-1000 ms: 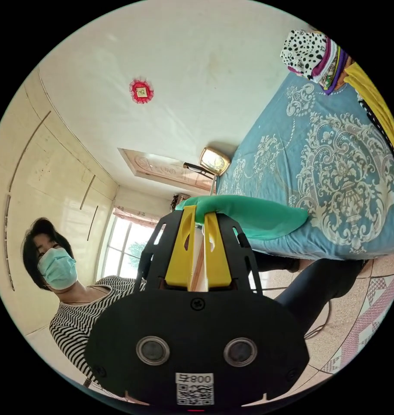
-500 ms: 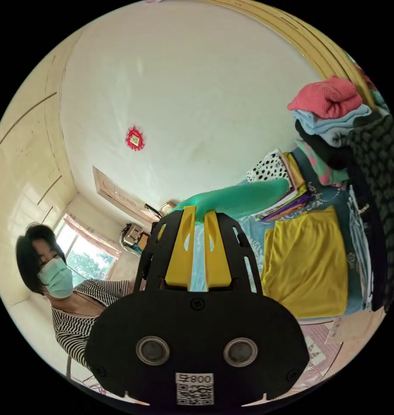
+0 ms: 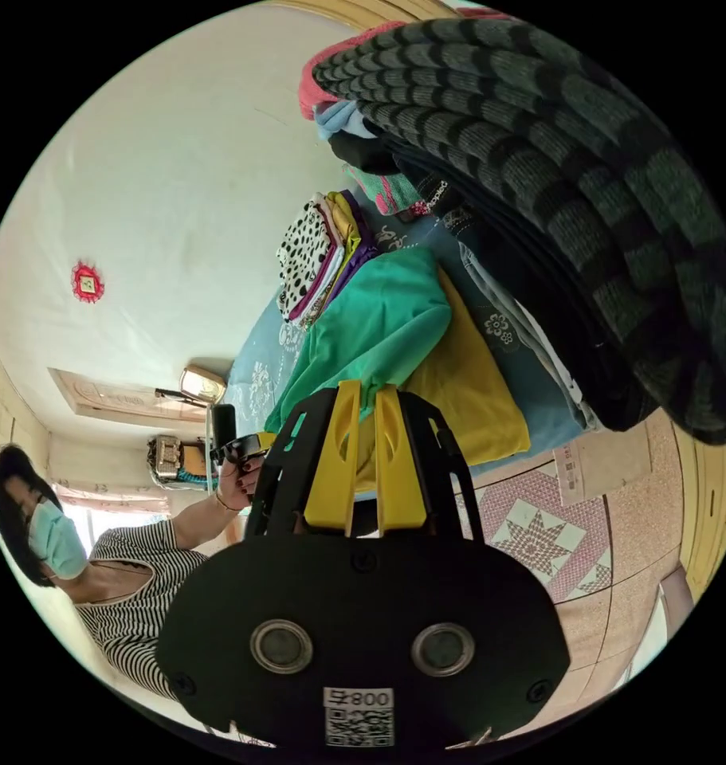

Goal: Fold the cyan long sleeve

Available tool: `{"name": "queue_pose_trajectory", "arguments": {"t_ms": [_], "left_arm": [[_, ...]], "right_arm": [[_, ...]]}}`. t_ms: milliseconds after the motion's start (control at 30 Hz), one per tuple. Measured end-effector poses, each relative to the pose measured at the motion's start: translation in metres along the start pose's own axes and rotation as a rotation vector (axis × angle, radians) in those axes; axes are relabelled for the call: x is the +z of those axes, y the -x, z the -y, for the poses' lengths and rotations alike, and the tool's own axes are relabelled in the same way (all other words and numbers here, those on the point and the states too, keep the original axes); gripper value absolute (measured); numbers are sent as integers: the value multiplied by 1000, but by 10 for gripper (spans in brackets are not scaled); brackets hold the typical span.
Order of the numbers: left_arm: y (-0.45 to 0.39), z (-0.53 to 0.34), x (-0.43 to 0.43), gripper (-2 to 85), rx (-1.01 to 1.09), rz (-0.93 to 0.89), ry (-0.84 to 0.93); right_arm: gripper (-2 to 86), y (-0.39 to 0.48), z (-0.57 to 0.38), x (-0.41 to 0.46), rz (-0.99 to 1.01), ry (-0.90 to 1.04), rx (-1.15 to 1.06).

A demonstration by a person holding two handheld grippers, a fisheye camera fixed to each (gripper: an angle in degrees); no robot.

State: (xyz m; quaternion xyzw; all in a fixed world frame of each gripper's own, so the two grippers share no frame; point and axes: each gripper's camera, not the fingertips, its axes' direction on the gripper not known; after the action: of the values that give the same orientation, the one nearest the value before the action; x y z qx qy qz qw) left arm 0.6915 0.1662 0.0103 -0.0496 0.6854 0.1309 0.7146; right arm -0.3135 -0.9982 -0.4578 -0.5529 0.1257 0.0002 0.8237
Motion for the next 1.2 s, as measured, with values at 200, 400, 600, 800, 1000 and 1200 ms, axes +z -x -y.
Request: {"name": "queue_pose_trajectory", "arguments": {"t_ms": [200, 400, 600, 800, 1000, 1200], "left_arm": [[-14, 43, 100, 28, 19, 100, 120], [-3, 68, 181, 30, -58, 137, 190], [-14, 82, 218, 25, -51, 130, 213], [-48, 87, 223, 9, 28, 149, 203], [-104, 128, 243, 3, 219, 246, 149], [-104, 158, 328, 1, 268, 482, 352]], "right_arm": [[23, -1, 6, -10, -164, 59, -21], [26, -44, 5, 26, -316, 121, 70], [36, -41, 1, 39, -394, 107, 67], [65, -25, -17, 45, -520, 24, 41], [19, 14, -52, 41, -853, -73, 9], [2, 61, -57, 66, -803, -158, -143]]}}
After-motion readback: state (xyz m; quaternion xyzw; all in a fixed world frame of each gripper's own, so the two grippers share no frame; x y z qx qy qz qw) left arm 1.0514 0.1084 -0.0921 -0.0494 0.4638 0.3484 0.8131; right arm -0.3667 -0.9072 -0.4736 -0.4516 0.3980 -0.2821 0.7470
